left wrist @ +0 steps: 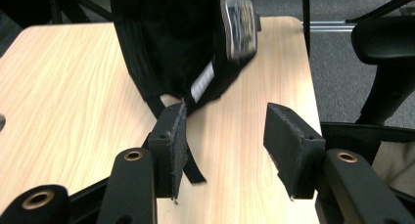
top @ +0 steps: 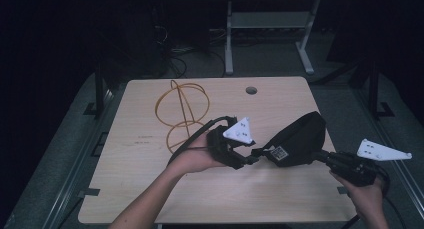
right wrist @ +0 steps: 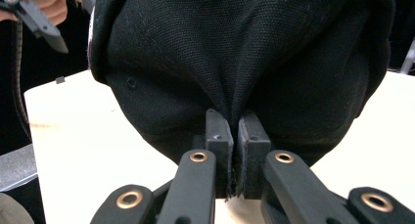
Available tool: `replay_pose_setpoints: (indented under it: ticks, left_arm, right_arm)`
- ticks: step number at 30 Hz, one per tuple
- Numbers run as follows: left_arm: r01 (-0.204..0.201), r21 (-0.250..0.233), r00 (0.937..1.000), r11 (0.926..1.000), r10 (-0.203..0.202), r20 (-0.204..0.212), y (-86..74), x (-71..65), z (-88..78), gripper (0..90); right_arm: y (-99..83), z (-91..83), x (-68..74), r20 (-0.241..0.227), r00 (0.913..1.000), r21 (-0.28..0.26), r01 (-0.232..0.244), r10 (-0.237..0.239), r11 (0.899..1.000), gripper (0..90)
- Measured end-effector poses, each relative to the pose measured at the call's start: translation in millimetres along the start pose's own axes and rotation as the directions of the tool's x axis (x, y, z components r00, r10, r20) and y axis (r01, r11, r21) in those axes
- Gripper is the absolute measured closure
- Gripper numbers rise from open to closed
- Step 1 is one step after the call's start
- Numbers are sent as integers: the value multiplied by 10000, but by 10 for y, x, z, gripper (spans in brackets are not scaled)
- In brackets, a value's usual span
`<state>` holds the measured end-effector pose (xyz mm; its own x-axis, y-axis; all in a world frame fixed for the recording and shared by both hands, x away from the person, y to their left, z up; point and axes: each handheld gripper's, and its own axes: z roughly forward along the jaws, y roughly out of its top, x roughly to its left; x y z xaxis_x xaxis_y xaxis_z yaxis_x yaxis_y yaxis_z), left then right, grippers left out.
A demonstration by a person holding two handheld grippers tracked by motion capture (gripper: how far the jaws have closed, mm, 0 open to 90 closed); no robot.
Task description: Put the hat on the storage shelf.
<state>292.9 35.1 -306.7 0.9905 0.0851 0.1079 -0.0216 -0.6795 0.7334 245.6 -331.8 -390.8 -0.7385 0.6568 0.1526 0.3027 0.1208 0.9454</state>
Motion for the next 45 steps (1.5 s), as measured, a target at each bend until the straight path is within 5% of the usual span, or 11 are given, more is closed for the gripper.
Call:
replay_pose_setpoints:
  ticks: [25,45]
  left_arm:
    - [1096,183,9900,9938,-1075,-914,-939,-177,-121,443]
    - [1466,454,9836,9881,-1407,-1130,-1350,-267,-50,431]
  right_arm:
    - [486,261,-81,-81,9990,632,441,-436,9970,859]
    - [914,487,-19,-186,9957,1086,923,-908,9898,859]
